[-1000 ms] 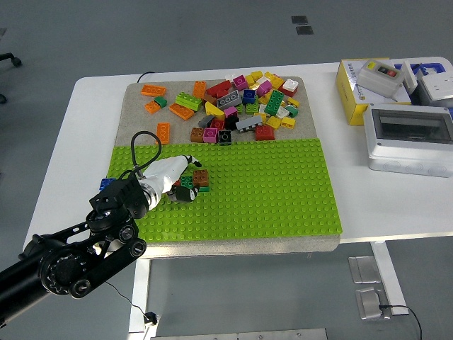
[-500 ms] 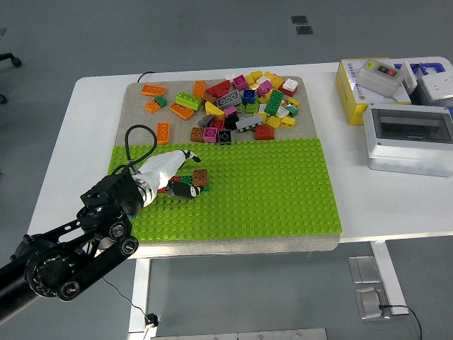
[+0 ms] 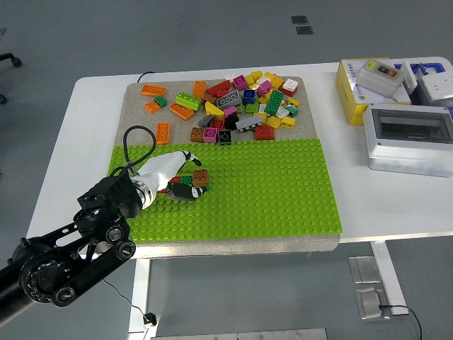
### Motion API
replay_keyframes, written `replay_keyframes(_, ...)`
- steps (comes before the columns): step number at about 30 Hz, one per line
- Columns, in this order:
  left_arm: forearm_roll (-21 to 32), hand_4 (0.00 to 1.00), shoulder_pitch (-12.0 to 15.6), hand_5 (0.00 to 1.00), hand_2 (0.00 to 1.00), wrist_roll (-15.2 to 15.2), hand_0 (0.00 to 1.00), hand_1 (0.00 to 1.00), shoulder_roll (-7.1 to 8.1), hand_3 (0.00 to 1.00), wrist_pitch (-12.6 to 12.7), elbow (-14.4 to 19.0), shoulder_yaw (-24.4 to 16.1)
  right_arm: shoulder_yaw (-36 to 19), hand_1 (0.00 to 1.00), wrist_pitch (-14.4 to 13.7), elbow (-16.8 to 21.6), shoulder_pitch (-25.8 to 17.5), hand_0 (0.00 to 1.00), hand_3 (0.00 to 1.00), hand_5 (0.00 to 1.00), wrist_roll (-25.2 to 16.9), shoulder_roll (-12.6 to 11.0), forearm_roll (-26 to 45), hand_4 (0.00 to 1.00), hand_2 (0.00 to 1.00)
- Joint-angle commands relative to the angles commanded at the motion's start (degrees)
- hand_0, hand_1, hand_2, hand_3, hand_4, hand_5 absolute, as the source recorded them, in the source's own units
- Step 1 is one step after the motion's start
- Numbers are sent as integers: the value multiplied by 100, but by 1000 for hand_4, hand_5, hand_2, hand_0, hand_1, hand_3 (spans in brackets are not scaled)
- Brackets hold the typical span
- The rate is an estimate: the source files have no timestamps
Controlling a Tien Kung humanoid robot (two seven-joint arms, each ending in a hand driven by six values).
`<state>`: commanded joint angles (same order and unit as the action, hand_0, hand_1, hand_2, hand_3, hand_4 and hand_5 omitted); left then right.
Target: Pick up the brick,pile it on top of brick,press brick,pick up the brick,pile it on top of brick,press brick
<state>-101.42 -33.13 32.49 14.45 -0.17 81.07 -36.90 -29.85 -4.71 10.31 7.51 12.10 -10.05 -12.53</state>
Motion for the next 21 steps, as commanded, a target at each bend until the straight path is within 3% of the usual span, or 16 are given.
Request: replay_keyframes(21,-13,734,47,358,953,159,986,952,32,723,-87,102,62,17,659,1,0,3,705,774,998,-14,-4,38,614,683)
